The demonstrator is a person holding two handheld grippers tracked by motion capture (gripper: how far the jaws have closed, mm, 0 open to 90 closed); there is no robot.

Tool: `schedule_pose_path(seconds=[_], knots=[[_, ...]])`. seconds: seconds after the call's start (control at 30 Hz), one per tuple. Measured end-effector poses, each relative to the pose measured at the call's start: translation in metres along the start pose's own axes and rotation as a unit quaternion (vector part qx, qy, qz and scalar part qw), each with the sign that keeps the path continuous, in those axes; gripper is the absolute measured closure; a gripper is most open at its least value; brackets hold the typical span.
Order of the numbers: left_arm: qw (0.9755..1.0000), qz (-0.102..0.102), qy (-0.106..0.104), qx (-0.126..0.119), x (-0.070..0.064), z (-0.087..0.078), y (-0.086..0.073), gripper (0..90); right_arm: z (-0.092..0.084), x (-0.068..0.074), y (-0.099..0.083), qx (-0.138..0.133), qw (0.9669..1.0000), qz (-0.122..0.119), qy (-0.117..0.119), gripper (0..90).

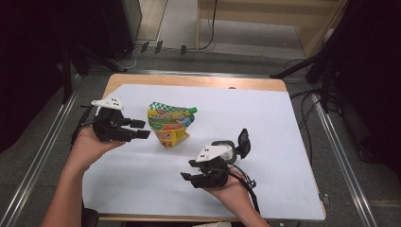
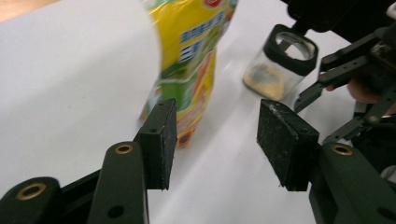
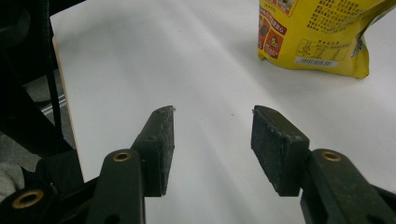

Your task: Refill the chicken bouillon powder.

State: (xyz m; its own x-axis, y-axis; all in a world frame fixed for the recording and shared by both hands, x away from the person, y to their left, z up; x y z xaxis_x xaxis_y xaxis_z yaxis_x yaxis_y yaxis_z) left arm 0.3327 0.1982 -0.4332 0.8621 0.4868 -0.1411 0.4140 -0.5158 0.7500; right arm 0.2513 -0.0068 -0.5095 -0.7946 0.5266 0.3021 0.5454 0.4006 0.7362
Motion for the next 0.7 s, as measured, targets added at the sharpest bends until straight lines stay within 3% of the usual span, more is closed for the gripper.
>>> schedule_pose_path(seconds=[0.07, 0.27, 0.37, 0.7], knots=[[1.0000, 0.000, 0.008, 0.001, 0.006, 0.003, -0.003, 47.4, 0.000, 0.000, 0.000, 0.001, 1.0000, 0.002, 0.001, 50.3], [0.9999, 0.010, 0.005, 0.005, 0.015, 0.021, -0.005, 43.9, 0.002, -0.001, -0.001, 0.002, 1.0000, 0.002, 0.001, 50.3], [1.0000, 0.004, -0.007, -0.001, 0.019, 0.029, -0.001, 43.9, 0.003, -0.003, 0.000, -0.001, 1.0000, 0.006, 0.001, 50.3], [0.9990, 0.026, -0.034, 0.009, 0.023, 0.053, 0.011, 48.7, 0.009, -0.004, 0.024, -0.010, 0.9998, 0.016, 0.008, 49.7]])
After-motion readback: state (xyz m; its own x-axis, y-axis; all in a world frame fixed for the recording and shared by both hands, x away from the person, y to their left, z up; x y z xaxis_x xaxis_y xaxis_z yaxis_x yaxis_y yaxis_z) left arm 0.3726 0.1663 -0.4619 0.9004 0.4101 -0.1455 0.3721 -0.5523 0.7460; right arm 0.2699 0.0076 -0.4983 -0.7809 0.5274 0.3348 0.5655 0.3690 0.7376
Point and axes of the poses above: each handheld gripper's, and its own axes: z roughly forward along the jaws, y roughly out of its top, x roughly to its left, the point moved 8 cm from there along z, roughly forward along the jaws, and after that the axes turned 8 degrees about z, right-handed, at the moved point
